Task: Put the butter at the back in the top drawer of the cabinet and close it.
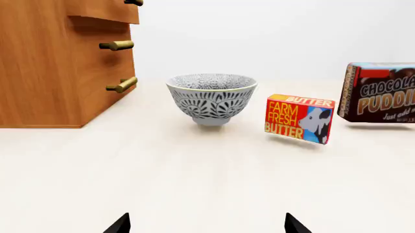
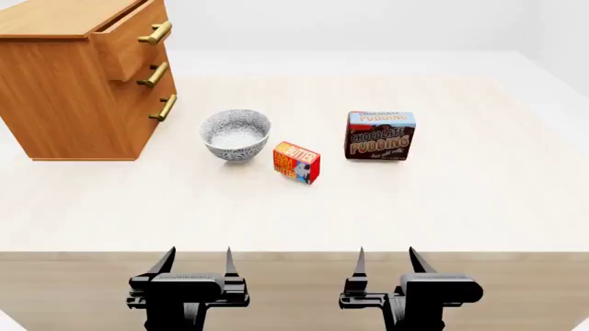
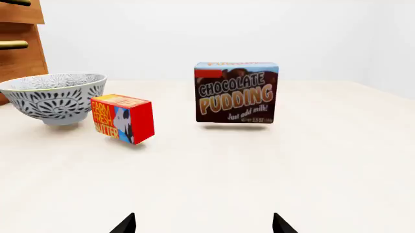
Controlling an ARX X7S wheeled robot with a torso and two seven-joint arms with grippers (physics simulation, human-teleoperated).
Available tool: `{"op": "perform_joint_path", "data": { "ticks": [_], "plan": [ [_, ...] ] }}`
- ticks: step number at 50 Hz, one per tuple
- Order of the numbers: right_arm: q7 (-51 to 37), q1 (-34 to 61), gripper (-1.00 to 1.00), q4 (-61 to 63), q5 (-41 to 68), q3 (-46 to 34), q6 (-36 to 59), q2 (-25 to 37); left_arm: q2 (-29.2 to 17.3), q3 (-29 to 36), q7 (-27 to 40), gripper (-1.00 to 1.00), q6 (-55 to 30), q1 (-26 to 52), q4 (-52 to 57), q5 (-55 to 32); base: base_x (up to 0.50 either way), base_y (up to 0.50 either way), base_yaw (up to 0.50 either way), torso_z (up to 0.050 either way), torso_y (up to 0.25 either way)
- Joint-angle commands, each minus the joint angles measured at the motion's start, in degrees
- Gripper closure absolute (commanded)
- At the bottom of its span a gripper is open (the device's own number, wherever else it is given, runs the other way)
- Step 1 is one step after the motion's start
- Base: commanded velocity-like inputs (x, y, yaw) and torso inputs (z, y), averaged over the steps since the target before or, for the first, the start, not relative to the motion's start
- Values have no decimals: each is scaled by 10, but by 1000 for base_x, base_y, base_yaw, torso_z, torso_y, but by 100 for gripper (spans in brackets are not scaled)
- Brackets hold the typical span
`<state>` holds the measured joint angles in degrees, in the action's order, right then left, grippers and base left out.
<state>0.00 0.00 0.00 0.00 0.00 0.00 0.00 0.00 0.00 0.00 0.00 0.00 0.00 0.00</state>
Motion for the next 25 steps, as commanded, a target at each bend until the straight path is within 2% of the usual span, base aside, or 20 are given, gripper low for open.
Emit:
{"op": "perform_joint_path", "data": {
  "ticks": [1,11,25],
  "plan": [
    [-12,0,-100,0,9,-11,0,9,-9,9,11,-100,0,0,0,-10,0,0,0,0,0],
    [-26,1,-100,0,29,-31,6,26,-25,28,38,-100,6,2,-3,-27,0,0,0,0,0],
    [-41,-2,-100,2,40,-48,0,39,-38,44,53,-100,-1,5,-4,-41,0,0,0,49,0]
  ]
}}
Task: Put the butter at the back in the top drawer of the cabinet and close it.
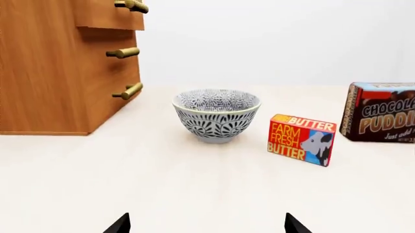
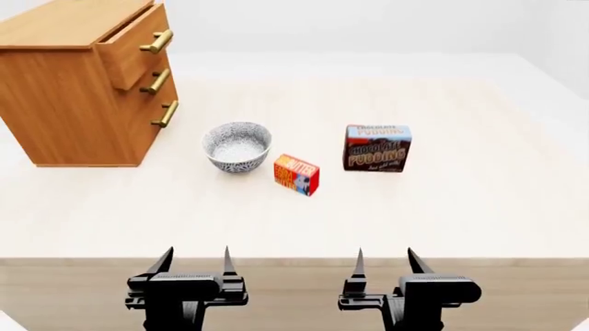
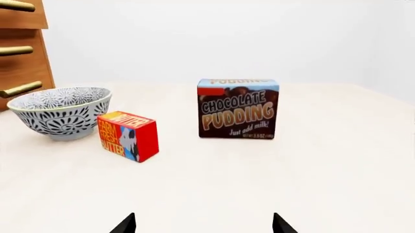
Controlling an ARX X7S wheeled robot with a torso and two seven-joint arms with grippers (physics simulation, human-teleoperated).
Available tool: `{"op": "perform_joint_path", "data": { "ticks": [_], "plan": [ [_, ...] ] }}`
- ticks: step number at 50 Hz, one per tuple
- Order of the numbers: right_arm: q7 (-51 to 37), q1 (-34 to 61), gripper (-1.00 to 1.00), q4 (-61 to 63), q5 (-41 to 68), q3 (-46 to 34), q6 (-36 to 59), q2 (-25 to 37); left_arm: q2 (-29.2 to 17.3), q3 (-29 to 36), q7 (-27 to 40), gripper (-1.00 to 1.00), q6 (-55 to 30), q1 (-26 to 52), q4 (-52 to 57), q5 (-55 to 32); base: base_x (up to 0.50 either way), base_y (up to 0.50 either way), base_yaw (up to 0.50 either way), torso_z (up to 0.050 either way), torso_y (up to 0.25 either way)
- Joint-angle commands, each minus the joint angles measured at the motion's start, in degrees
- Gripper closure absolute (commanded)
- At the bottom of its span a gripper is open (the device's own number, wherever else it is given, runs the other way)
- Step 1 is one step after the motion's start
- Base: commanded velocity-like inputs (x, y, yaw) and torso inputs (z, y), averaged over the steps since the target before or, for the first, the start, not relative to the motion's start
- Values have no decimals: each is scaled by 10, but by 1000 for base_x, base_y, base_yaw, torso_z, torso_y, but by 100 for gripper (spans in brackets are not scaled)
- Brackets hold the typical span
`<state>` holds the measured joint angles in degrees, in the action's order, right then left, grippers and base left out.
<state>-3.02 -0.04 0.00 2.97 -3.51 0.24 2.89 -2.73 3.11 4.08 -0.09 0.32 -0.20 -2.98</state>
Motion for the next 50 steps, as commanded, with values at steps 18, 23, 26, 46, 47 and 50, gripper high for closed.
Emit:
{"op": "perform_joint_path", "data": {
  "ticks": [18,23,26,46,47,50],
  "plan": [
    [-21,-2,-100,4,29,-24,-3,23,-23,28,25,-100,1,2,-1,-21,0,0,0,50,0],
    [-24,-1,-100,3,33,-28,-2,26,-27,32,29,-100,3,3,-2,-24,0,0,0,50,0],
    [-26,0,-100,2,35,-30,-2,28,-28,35,31,-100,4,3,-2,-26,0,0,0,50,0],
    [-39,1,-100,2,43,-44,-7,39,-40,48,40,-100,20,-2,2,-38,0,419,0,9,0],
    [-39,1,-100,2,43,-44,-7,40,-40,48,41,-100,20,-2,1,-39,0,500,0,0,0],
    [-41,1,-100,1,45,-46,-8,41,-42,50,42,-100,22,-2,0,-39,0,500,0,0,0]
  ]
}}
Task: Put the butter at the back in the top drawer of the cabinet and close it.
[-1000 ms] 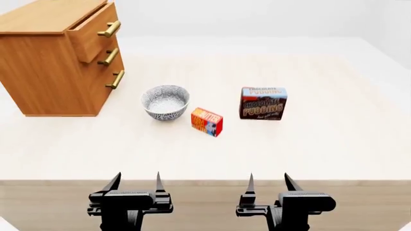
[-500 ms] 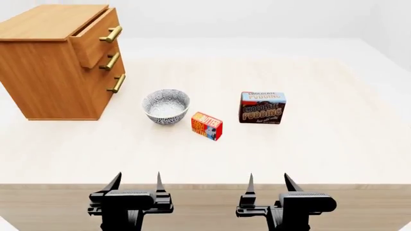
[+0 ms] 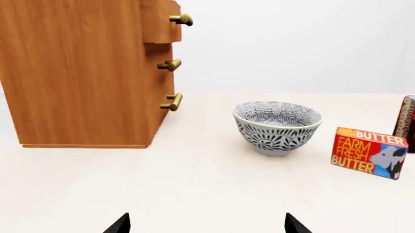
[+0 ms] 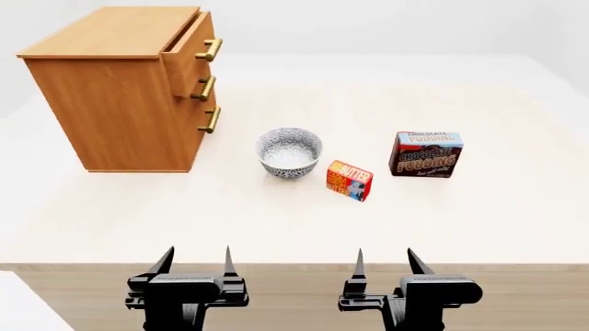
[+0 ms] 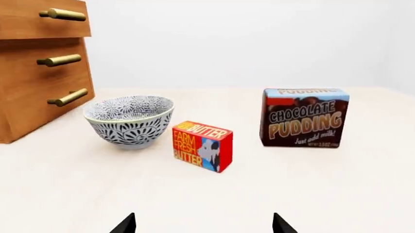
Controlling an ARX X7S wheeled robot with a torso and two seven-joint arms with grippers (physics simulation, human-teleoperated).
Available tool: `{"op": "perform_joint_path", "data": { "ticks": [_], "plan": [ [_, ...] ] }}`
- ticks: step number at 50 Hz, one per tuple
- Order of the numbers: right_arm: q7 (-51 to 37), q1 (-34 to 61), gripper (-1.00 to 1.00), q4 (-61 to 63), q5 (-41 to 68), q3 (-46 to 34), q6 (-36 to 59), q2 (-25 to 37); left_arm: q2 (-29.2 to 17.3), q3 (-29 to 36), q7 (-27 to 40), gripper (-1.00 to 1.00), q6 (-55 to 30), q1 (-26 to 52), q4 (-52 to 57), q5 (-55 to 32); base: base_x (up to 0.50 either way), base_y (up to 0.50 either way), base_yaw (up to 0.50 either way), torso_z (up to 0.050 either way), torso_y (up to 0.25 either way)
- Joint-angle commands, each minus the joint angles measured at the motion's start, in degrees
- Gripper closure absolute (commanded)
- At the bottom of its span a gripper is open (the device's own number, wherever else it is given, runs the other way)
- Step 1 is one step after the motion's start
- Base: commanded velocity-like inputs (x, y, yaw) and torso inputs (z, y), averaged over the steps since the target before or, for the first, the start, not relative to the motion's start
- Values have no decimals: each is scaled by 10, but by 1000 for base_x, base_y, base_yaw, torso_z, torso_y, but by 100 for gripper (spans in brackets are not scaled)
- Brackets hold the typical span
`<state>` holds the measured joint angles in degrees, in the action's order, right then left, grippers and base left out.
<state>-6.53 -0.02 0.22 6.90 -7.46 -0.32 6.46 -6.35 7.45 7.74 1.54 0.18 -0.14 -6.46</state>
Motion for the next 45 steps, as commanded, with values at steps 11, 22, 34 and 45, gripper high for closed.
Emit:
{"op": "perform_joint_path", "data": {
  "ticks": [11,22,34,45],
  "plan": [
    [-13,3,-100,-2,11,-10,3,9,-11,11,8,-100,11,-2,1,-13,0,406,0,0,0],
    [-29,-14,-100,124,41,-7,104,28,-27,19,20,-100,-54,-10,76,-16,0,0,0,0,0],
    [-58,4,-100,303,91,4,285,60,-59,-2,46,-100,-245,8,255,-63,0,0,0,0,0],
    [-84,69,-100,413,160,31,451,78,-79,-34,69,-100,-403,61,391,-122,0,0,0,0,0]
  ]
}}
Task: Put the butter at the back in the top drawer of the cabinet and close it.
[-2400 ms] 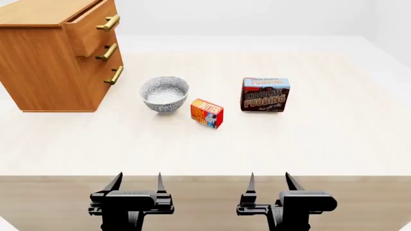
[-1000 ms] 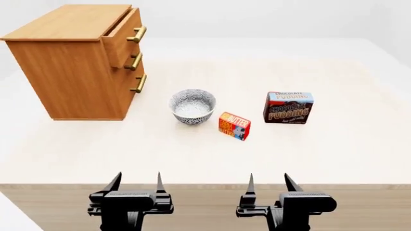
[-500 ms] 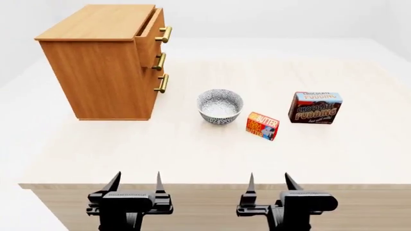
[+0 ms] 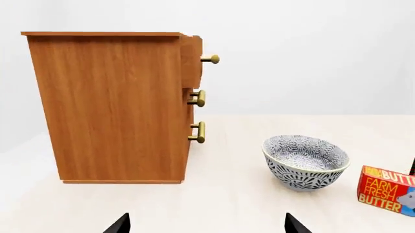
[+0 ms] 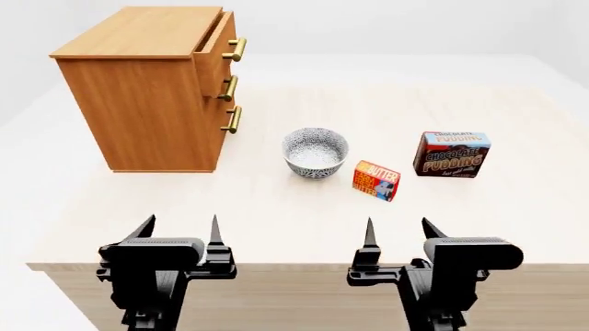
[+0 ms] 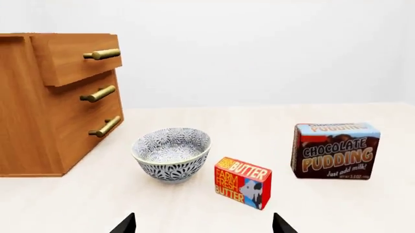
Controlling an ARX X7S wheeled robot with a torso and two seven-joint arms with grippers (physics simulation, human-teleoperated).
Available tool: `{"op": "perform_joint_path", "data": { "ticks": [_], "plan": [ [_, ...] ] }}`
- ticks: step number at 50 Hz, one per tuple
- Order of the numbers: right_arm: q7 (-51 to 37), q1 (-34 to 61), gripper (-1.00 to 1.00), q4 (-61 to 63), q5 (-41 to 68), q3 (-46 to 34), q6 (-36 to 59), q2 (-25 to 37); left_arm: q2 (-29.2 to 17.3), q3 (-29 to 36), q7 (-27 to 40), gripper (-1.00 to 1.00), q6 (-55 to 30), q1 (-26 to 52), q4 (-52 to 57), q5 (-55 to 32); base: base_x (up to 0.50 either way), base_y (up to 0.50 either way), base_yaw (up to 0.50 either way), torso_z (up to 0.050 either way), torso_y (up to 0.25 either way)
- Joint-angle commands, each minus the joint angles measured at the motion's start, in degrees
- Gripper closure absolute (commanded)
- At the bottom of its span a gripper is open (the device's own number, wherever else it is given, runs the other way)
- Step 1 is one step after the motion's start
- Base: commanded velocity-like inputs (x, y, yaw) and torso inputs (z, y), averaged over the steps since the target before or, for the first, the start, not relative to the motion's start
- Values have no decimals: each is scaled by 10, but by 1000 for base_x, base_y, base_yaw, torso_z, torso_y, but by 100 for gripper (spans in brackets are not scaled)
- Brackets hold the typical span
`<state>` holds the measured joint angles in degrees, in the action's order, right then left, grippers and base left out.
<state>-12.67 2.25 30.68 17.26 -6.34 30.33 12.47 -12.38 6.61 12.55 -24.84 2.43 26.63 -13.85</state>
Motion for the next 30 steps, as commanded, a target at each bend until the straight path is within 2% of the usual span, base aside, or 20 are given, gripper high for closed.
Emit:
{"op": "perform_joint_path", "data": {
  "ticks": [1,8,30],
  "plan": [
    [-23,51,-100,112,60,22,151,19,-20,-27,23,-100,-146,42,130,-51,59,0,0,0,0],
    [-26,68,-100,134,73,24,177,26,-22,-41,30,-100,-174,60,152,-69,432,0,0,0,0],
    [-36,67,-100,146,85,30,185,32,-27,-41,36,-100,-170,56,156,-75,500,0,0,0,0]
  ]
}}
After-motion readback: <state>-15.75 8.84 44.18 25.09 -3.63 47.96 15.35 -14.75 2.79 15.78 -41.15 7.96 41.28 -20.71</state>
